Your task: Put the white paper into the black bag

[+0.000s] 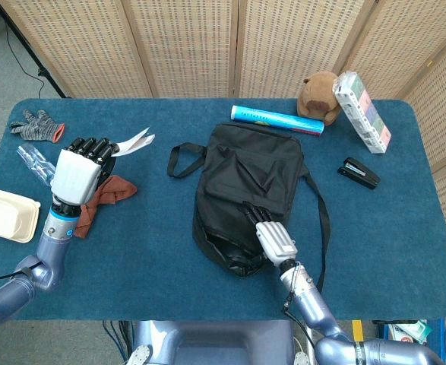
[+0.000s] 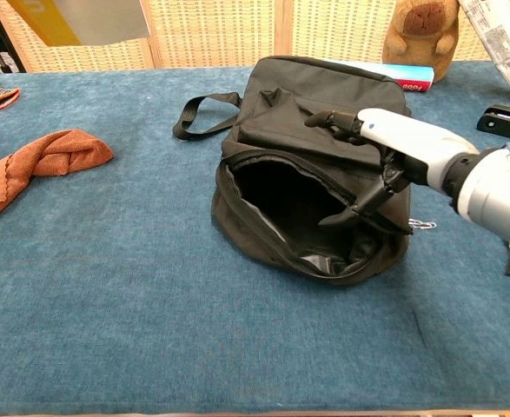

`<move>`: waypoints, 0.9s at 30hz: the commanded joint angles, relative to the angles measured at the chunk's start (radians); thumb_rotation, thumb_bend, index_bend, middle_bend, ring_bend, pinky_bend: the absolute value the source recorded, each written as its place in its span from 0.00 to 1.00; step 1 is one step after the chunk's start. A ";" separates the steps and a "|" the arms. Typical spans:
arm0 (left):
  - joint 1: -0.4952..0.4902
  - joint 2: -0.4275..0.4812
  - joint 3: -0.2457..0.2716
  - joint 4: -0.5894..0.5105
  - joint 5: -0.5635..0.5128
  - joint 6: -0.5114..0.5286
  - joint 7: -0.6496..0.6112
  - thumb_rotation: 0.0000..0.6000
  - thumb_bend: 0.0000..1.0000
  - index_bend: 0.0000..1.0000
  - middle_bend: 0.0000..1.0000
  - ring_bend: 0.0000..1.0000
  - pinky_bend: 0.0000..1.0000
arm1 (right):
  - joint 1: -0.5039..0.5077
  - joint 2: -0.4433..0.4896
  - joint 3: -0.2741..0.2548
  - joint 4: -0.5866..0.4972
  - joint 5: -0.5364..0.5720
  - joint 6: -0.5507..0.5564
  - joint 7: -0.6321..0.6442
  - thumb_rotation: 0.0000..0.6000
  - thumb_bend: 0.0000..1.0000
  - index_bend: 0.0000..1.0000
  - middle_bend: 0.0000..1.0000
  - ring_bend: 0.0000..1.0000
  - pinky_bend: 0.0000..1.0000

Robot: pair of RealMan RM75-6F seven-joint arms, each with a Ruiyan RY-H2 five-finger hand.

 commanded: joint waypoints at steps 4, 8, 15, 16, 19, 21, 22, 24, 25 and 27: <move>-0.002 0.053 -0.002 -0.090 0.015 0.001 0.052 1.00 0.57 0.80 0.59 0.60 0.70 | 0.018 -0.037 0.008 0.050 0.044 -0.001 -0.011 1.00 0.00 0.03 0.01 0.00 0.03; 0.000 0.070 -0.003 -0.124 0.021 0.000 0.071 1.00 0.57 0.80 0.59 0.60 0.70 | 0.020 -0.056 0.010 0.086 0.045 0.016 -0.009 1.00 0.00 0.12 0.11 0.03 0.16; 0.004 0.079 0.000 -0.147 0.031 0.001 0.083 1.00 0.56 0.80 0.59 0.60 0.70 | 0.017 -0.086 0.010 0.149 0.023 0.062 -0.014 1.00 0.38 0.34 0.35 0.32 0.53; 0.005 0.079 0.000 -0.148 0.032 0.002 0.083 1.00 0.56 0.80 0.59 0.60 0.70 | 0.016 -0.089 0.012 0.155 0.022 0.065 -0.011 1.00 0.50 0.38 0.40 0.38 0.59; 0.010 0.080 0.004 -0.147 0.038 0.009 0.080 1.00 0.56 0.80 0.59 0.60 0.70 | 0.013 -0.092 0.017 0.168 0.014 0.075 0.007 1.00 0.75 0.50 0.51 0.50 0.69; 0.017 0.081 0.009 -0.146 0.043 0.016 0.070 1.00 0.56 0.80 0.59 0.60 0.70 | 0.009 -0.089 0.019 0.170 0.003 0.081 0.019 1.00 0.83 0.55 0.55 0.54 0.72; 0.020 0.080 0.013 -0.143 0.049 0.022 0.063 1.00 0.56 0.80 0.59 0.60 0.70 | 0.008 -0.088 0.020 0.174 -0.004 0.086 0.027 1.00 0.84 0.55 0.56 0.54 0.73; 0.031 0.078 0.025 -0.136 0.065 0.042 0.042 1.00 0.56 0.80 0.59 0.60 0.70 | 0.006 -0.080 0.023 0.179 -0.016 0.087 0.043 1.00 0.85 0.56 0.56 0.55 0.73; 0.034 0.076 0.029 -0.133 0.073 0.052 0.031 1.00 0.56 0.80 0.59 0.60 0.70 | 0.006 -0.075 0.024 0.179 -0.018 0.084 0.047 1.00 0.85 0.56 0.56 0.55 0.73; 0.044 0.070 0.044 -0.125 0.094 0.079 0.002 1.00 0.56 0.80 0.59 0.60 0.70 | 0.008 -0.057 0.034 0.177 -0.021 0.080 0.053 1.00 0.85 0.57 0.57 0.55 0.73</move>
